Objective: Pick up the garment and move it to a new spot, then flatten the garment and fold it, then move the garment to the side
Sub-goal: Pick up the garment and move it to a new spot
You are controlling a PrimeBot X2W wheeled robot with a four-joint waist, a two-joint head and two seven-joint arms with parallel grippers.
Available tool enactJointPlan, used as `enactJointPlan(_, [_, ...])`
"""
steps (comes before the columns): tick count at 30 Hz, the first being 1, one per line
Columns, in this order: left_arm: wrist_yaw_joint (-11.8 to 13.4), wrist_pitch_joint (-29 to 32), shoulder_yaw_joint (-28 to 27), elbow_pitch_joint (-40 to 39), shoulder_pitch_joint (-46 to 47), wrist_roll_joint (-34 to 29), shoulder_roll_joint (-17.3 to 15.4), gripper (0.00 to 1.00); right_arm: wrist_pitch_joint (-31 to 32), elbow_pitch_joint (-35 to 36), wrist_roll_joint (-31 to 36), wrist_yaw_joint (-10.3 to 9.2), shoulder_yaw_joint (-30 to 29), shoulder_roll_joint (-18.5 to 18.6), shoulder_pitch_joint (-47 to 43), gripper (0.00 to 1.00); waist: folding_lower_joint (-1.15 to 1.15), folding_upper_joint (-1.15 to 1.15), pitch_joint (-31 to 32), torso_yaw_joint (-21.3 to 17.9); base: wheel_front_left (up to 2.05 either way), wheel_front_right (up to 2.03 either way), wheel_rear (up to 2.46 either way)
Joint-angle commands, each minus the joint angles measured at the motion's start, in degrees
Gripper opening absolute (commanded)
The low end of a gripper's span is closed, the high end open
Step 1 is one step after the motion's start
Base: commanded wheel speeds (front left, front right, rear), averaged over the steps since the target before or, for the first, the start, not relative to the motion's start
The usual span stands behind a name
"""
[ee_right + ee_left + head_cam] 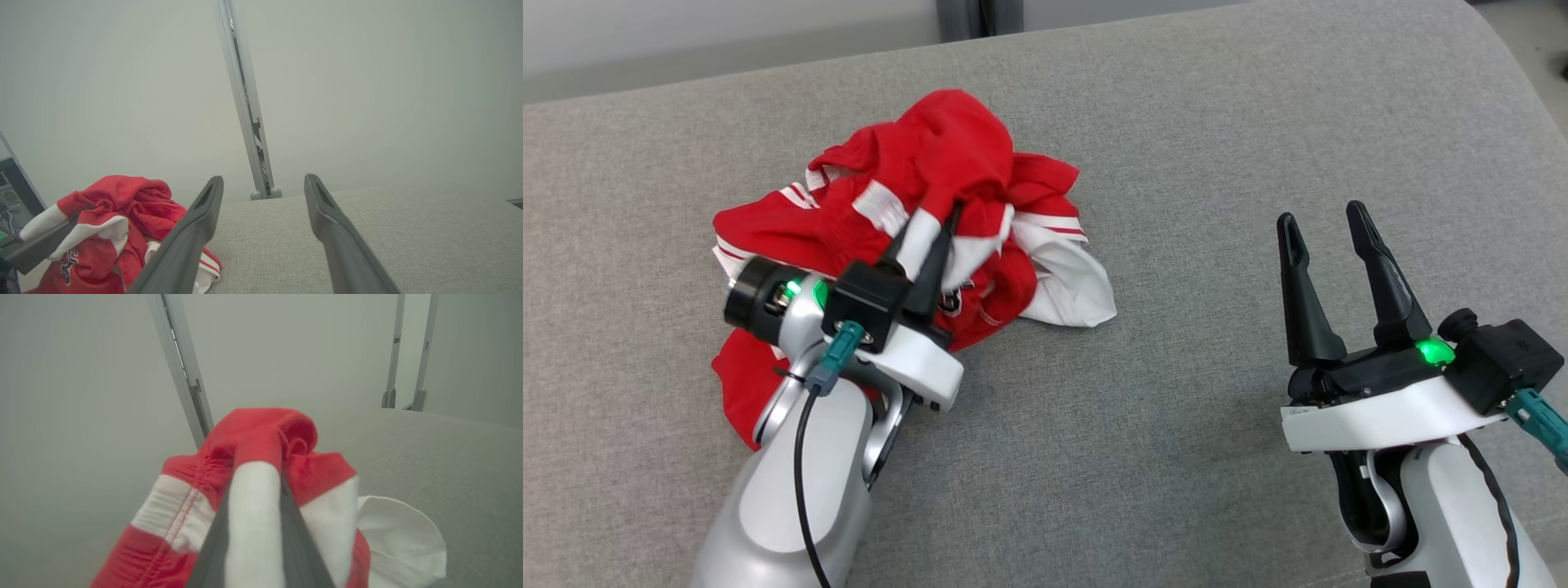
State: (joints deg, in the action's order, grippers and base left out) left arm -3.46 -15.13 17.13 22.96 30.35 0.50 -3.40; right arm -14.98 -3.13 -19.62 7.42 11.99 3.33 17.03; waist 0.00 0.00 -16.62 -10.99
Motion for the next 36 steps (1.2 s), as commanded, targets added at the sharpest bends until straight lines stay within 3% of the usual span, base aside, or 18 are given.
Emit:
enactJointPlan(1, [-0.6, -0.1, 0.7, 2.0, 0.2, 0.8, -0.3, 0.00, -0.3, 0.0, 0.0, 0.14, -0.3, -0.1, 0.0, 1.00, 0.00, 0.00, -0.3, -0.3, 0.00, 0.00, 0.00])
enactJointPlan(8, [-0.3, 0.0, 1.2, 2.7, -0.2, 3.1, 0.1, 0.00, -0.3, 0.0, 0.4, 0.14, -0.9, -0.2, -0.2, 1.00, 0.00, 0.00, -0.4, 0.4, 0.00, 0.00, 0.00])
enactJointPlan(9, [-0.3, 0.0, 1.3, 2.5, -0.3, 3.4, 0.2, 0.18, -0.3, -0.1, 0.6, 0.14, -1.1, -0.2, -0.2, 1.00, 0.00, 0.00, -0.3, 0.6, 0.00, 0.00, 0.00])
enactJointPlan(10, [-0.3, 0.0, 1.5, 2.3, -0.4, 3.7, 0.2, 0.50, -0.3, -0.2, 0.6, 0.14, -1.2, -0.2, -0.3, 1.00, 0.00, 0.00, -0.2, 0.8, 0.00, 0.00, 0.00])
enactJointPlan(12, [0.1, 0.0, 1.4, 1.5, -0.5, 4.1, 0.3, 1.00, -0.3, -0.3, 0.7, 0.14, -1.2, -0.2, -0.3, 1.00, 0.00, 0.00, 0.2, 1.3, 0.00, 0.00, 0.00])
enactJointPlan(27, [2.7, 0.0, 3.0, -4.1, -5.4, 7.5, 0.4, 1.00, -0.3, -0.6, 0.4, 0.14, -0.7, 0.5, -1.3, 1.00, 0.00, 0.00, 3.5, 4.9, 0.00, 0.00, 0.00])
enactJointPlan(36, [3.0, 0.0, 6.6, 2.1, -2.5, 10.1, 0.4, 1.00, -0.3, 0.0, -0.4, 0.14, 0.6, 1.3, -0.6, 1.00, 0.00, 0.00, 2.6, 4.0, 0.00, 0.00, 0.00])
